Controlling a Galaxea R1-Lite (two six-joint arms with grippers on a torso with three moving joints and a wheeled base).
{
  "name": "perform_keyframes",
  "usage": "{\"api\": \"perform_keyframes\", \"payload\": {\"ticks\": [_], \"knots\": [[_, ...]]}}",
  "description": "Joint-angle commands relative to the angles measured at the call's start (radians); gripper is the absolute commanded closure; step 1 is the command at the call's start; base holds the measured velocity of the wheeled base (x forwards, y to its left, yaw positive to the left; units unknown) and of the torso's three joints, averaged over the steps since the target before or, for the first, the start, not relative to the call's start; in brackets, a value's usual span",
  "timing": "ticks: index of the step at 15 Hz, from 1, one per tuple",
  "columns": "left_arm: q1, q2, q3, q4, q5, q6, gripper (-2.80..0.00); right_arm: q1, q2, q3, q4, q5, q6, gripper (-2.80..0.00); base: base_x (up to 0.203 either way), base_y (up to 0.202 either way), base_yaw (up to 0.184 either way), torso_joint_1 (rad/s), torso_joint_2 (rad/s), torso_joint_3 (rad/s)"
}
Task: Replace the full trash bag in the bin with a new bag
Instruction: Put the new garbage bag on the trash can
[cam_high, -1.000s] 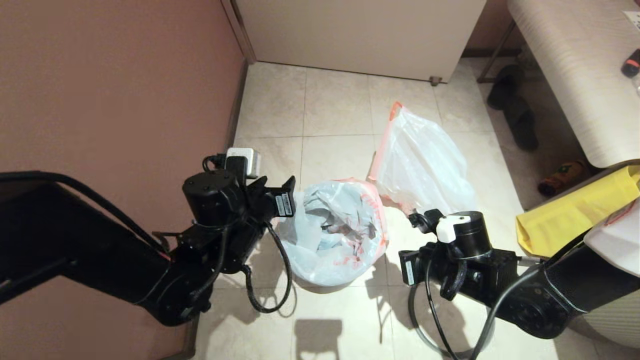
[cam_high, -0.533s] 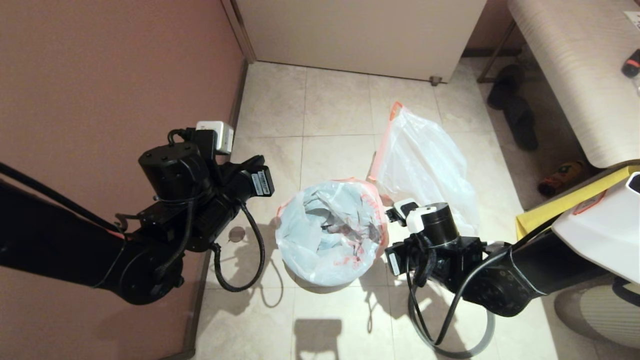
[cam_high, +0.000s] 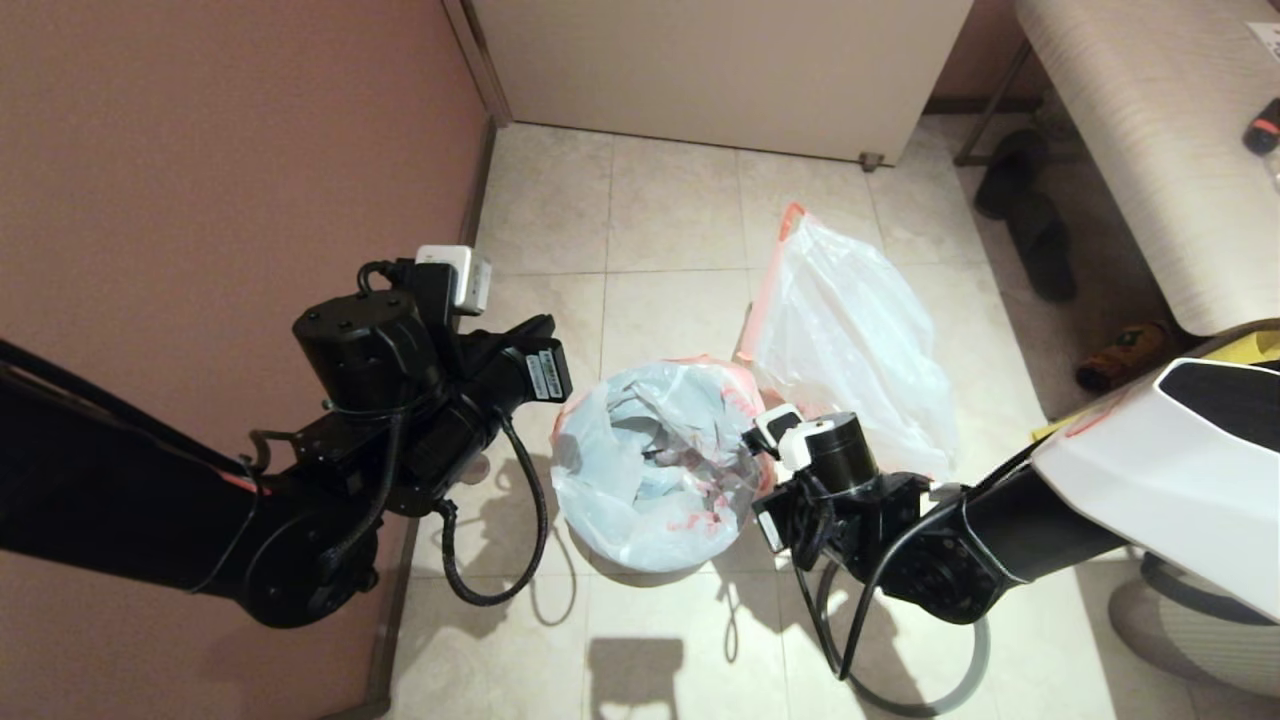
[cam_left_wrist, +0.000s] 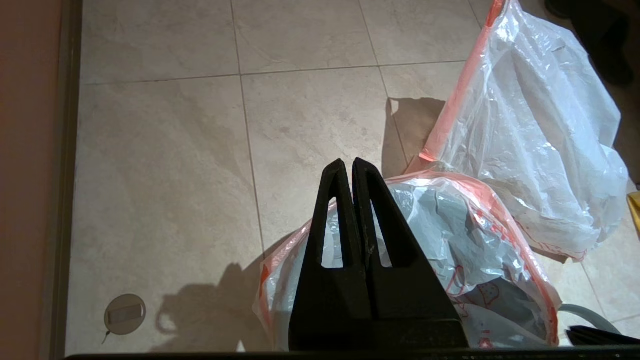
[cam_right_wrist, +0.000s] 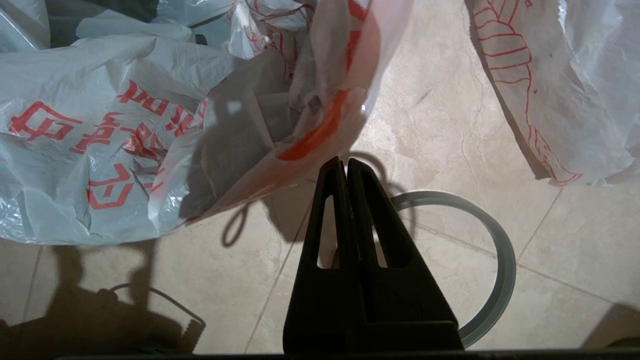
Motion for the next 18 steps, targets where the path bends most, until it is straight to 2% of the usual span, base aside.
{"api": "perform_keyframes", "payload": {"ticks": [1,8,18], "knots": [[-0.008,-0.001,0.001,-0.006,0.003,0.000,0.00,0.007,0.034,-0.060,-0.001,-0.005,-0.019,0.00,0.000,0.000,0.000,0.000,0.00,0.000],[-0.014,0.002,0.011,-0.006,0.003,0.003,0.00,0.028,0.033,-0.139,0.016,-0.024,-0.087,0.00,0.000,0.000,0.000,0.000,0.00,0.000],[-0.017,0.013,0.015,-0.006,0.004,0.005,0.00,-0.009,0.071,-0.144,0.012,-0.045,-0.088,0.00,0.000,0.000,0.000,0.000,0.00,0.000]]}}
